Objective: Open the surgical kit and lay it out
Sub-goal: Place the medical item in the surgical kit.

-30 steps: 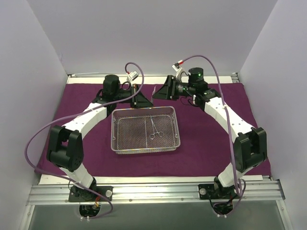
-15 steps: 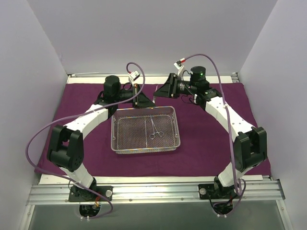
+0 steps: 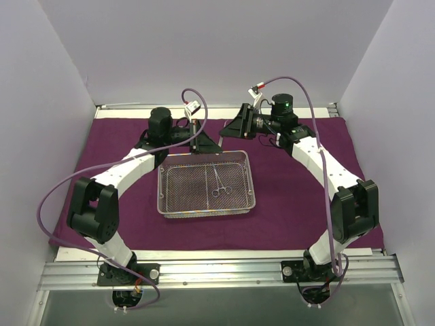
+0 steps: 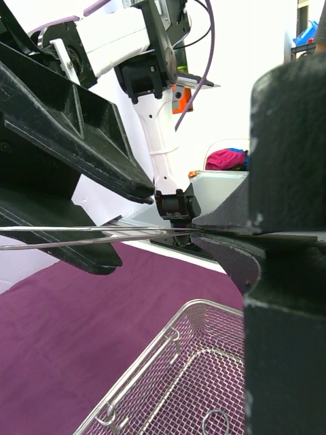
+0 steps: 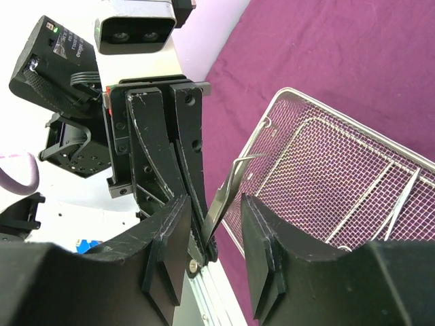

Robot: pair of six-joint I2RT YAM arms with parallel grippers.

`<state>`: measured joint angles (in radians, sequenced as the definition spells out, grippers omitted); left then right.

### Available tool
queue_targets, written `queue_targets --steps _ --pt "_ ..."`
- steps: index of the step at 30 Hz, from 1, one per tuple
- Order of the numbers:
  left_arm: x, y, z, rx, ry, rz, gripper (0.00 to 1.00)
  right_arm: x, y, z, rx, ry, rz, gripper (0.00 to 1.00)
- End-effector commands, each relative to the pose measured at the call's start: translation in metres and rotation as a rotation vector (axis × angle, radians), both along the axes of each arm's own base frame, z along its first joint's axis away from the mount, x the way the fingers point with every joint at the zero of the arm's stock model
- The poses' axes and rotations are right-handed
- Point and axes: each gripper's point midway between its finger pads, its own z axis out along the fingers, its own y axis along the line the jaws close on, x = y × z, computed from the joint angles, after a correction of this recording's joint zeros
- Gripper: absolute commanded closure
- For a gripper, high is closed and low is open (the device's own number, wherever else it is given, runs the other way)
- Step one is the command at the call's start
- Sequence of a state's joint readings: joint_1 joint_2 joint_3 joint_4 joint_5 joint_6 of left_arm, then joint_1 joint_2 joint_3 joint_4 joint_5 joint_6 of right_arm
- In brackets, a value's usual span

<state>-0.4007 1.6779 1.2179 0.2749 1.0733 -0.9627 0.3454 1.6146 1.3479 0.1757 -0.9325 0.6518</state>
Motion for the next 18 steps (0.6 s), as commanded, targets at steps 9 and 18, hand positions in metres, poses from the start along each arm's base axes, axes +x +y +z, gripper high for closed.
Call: queue_targets --steps 9,18 --pt "-0.003 -0.002 0.011 -0.021 -0.074 -0.05 0.9 -0.002 0.002 0.008 0.064 0.014 0.023 0.99" --pt "0.023 0.02 -0.003 0.102 -0.111 0.084 0.64 0.027 -0.021 -0.02 -0.051 0.131 -0.199 1.0"
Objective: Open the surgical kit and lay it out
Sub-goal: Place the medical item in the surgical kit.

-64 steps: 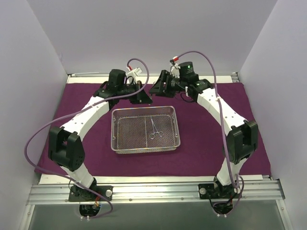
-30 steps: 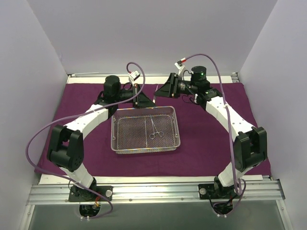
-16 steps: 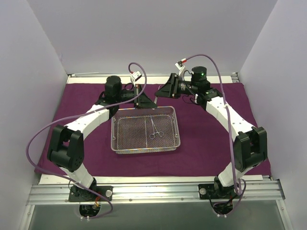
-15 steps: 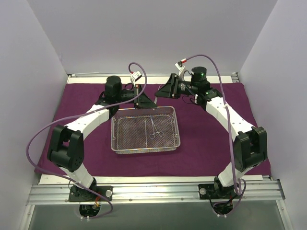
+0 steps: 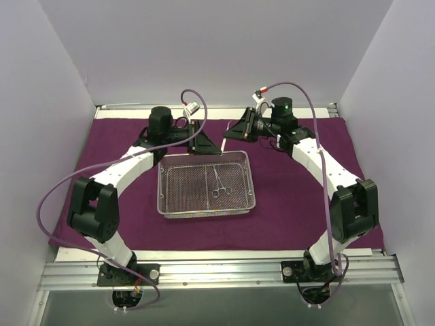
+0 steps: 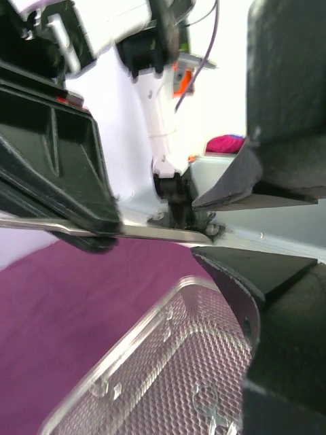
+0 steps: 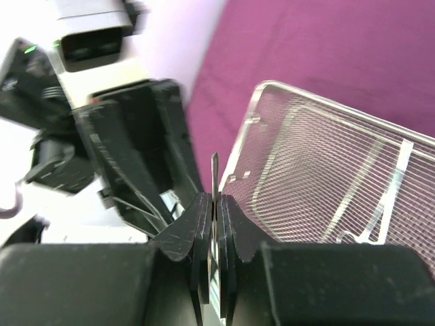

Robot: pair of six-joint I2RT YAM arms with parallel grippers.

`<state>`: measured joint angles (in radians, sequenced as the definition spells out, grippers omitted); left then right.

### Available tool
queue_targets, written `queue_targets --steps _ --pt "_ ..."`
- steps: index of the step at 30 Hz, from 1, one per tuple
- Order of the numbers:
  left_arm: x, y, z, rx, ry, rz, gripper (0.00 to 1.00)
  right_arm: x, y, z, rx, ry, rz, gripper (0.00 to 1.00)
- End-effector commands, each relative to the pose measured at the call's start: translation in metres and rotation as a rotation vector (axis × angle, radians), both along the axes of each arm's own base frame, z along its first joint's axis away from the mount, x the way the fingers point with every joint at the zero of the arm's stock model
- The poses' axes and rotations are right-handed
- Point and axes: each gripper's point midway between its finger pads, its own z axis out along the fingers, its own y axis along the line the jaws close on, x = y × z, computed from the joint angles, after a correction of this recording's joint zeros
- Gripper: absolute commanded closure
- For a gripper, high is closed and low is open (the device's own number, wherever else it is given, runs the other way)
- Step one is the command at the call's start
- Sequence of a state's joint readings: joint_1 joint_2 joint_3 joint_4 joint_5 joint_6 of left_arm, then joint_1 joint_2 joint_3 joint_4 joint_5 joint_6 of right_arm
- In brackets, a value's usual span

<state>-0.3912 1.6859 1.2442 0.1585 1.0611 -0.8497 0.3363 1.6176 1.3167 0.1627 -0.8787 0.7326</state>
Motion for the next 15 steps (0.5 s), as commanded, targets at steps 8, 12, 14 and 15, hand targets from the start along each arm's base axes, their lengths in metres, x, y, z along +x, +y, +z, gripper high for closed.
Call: queue_targets --steps 8,12,14,15 --pt "0.037 0.076 -0.023 0.394 -0.17 0.253 0.61 0.06 -0.109 -0.069 -0.228 0.39 -0.65 1.0" --pt "0.027 0.084 -0.025 0.407 -0.175 0.257 0.61 0.058 -0.19 -0.117 -0.296 0.65 -0.995 1.0" --pt "0.023 0.086 -0.026 0.405 -0.182 0.256 0.61 0.051 -0.218 -0.138 -0.315 0.766 -1.111 1.0" --pt "0.019 0.087 -0.029 0.407 -0.181 0.255 0.61 0.052 -0.236 -0.141 -0.32 0.786 -1.167 1.0"
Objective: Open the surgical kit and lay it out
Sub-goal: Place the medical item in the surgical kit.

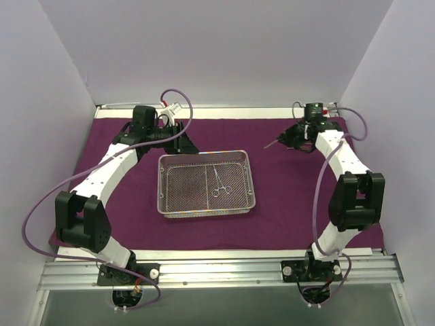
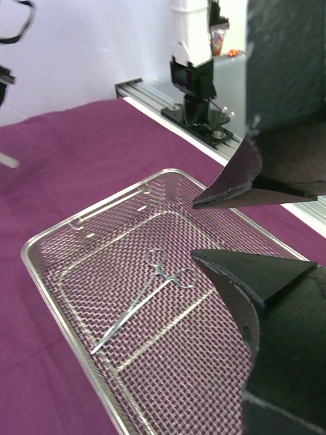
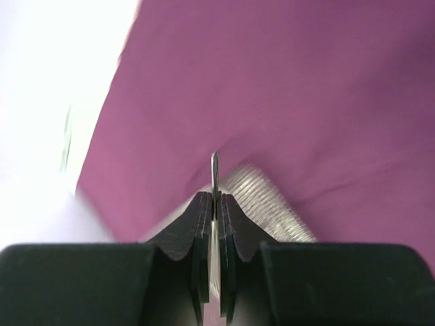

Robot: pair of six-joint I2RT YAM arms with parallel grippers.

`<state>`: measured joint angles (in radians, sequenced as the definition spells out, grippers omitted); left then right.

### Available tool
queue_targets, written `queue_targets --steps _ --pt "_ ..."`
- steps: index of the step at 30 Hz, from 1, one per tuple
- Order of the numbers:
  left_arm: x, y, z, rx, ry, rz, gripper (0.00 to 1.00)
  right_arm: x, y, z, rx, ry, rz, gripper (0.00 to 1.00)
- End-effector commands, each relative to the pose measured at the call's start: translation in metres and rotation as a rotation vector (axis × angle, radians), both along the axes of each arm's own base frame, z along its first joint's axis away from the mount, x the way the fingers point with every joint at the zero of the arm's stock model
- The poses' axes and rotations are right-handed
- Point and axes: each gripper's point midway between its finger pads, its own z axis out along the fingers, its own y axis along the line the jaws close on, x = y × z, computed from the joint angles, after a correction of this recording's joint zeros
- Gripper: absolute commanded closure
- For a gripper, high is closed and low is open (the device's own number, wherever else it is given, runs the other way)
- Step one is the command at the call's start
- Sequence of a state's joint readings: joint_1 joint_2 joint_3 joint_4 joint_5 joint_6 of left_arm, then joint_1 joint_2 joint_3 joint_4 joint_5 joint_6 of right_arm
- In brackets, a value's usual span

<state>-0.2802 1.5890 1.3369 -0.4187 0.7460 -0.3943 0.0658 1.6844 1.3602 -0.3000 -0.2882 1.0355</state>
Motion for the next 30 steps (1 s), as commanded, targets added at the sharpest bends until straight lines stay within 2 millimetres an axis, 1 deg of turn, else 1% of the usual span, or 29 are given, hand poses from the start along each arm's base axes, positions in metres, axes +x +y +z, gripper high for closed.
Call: queue_targets --steps 1,2,3,4,5,6,9,10,11,12,13,14,16,18,19,21,22,24,26,30 --pt "-0.013 0.011 0.008 0.041 -0.076 -0.01 0.61 -0.019 -0.065 -0.042 -0.114 0.232 -0.303 1.0" --pt "-0.014 0.012 0.006 0.047 -0.076 -0.006 0.61 -0.024 -0.082 -0.047 -0.13 0.273 -0.354 1.0" --pt "-0.016 0.014 0.004 0.051 -0.075 -0.004 0.61 -0.023 -0.098 -0.048 -0.131 0.288 -0.402 1.0" --pt "-0.017 0.015 0.003 0.053 -0.075 0.0 0.61 -0.026 -0.106 -0.057 -0.13 0.323 -0.433 1.0" --pt "-0.017 0.016 0.002 0.052 -0.072 0.004 0.61 -0.028 -0.112 -0.062 -0.12 0.346 -0.475 1.0" --pt "-0.017 0.018 0.003 0.049 -0.08 0.01 0.61 -0.027 -0.123 -0.067 -0.114 0.362 -0.509 1.0" --pt "-0.016 0.021 0.006 0.038 -0.082 0.028 0.61 -0.026 -0.137 -0.077 -0.119 0.387 -0.55 1.0" --pt "-0.016 0.022 0.008 0.036 -0.089 0.028 0.61 -0.023 -0.146 -0.084 -0.12 0.408 -0.564 1.0" --pt "-0.015 0.023 0.009 0.036 -0.092 0.032 0.61 -0.027 -0.148 -0.088 -0.122 0.439 -0.568 1.0" --pt "-0.014 0.025 0.009 0.037 -0.092 0.036 0.61 -0.028 -0.157 -0.094 -0.149 0.453 -0.587 1.0" --pt "-0.015 0.025 0.009 0.039 -0.091 0.036 0.61 -0.027 -0.16 -0.102 -0.143 0.47 -0.591 1.0" --pt "-0.016 0.026 0.007 0.041 -0.083 0.038 0.61 -0.025 -0.166 -0.105 -0.136 0.464 -0.606 1.0" --pt "-0.015 0.028 0.007 0.039 -0.08 0.042 0.6 -0.019 -0.165 -0.113 -0.103 0.465 -0.603 1.0" --pt "-0.017 0.027 0.005 0.035 -0.069 0.035 0.6 -0.013 -0.164 -0.115 -0.089 0.46 -0.608 1.0" --pt "-0.016 0.027 0.004 0.033 -0.066 0.033 0.59 -0.011 -0.163 -0.121 -0.08 0.466 -0.605 1.0" --pt "-0.016 0.027 0.004 0.027 -0.063 0.026 0.58 -0.003 -0.163 -0.124 -0.069 0.453 -0.608 1.0" --pt "-0.016 0.026 0.004 0.026 -0.062 0.025 0.57 -0.002 -0.163 -0.13 -0.06 0.466 -0.608 1.0" --pt "-0.014 0.026 0.006 0.022 -0.067 0.024 0.57 0.009 -0.162 -0.13 -0.044 0.435 -0.6 1.0" --pt "-0.013 0.025 0.007 0.02 -0.069 0.022 0.57 0.017 -0.159 -0.135 -0.02 0.429 -0.592 1.0" --pt "-0.011 0.025 0.003 0.026 -0.057 0.022 0.57 0.028 -0.16 -0.139 -0.005 0.419 -0.591 1.0"
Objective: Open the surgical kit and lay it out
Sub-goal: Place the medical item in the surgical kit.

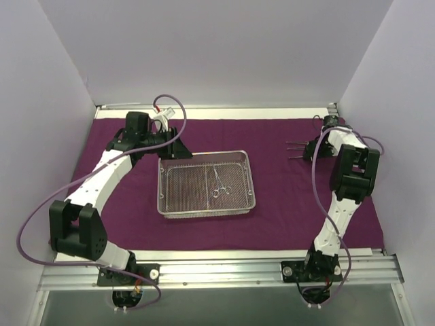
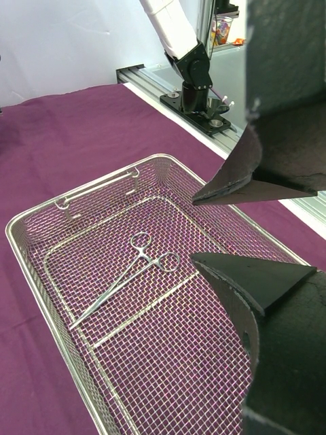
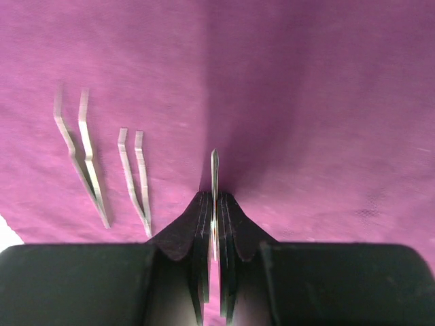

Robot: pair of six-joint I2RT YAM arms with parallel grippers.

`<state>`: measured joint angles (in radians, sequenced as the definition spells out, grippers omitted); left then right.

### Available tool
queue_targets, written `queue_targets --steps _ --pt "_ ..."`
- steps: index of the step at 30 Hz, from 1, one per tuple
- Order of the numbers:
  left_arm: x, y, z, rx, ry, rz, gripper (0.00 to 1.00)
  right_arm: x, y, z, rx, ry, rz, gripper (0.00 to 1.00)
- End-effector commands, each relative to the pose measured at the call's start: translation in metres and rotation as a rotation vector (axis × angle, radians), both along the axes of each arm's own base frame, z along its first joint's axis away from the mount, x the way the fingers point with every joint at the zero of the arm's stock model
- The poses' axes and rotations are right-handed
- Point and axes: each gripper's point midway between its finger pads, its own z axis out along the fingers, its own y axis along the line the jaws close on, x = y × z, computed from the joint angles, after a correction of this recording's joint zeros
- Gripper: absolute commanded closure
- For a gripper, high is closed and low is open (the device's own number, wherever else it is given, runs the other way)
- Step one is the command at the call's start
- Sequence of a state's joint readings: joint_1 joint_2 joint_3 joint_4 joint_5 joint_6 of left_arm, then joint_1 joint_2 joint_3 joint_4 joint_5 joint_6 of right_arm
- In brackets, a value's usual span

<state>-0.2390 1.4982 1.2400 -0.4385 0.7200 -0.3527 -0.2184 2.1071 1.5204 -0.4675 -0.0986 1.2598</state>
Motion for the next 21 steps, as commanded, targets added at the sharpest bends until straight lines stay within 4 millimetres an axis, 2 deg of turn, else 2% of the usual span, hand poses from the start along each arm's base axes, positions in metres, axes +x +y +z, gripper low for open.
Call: queue_targets --steps 1,8,21 --pt "0.003 0.0 0.011 -0.011 -0.045 -0.02 0.57 0.02 -0.004 0.01 0.002 -0.048 -0.026 1.0" --pt "0.007 0.0 0.008 -0.007 -0.036 -0.016 0.57 0.028 -0.006 0.006 -0.001 -0.044 -0.028 1.0" --pt "0.01 0.0 0.002 -0.008 -0.018 -0.018 0.57 0.015 -0.001 -0.002 0.019 -0.006 -0.041 1.0"
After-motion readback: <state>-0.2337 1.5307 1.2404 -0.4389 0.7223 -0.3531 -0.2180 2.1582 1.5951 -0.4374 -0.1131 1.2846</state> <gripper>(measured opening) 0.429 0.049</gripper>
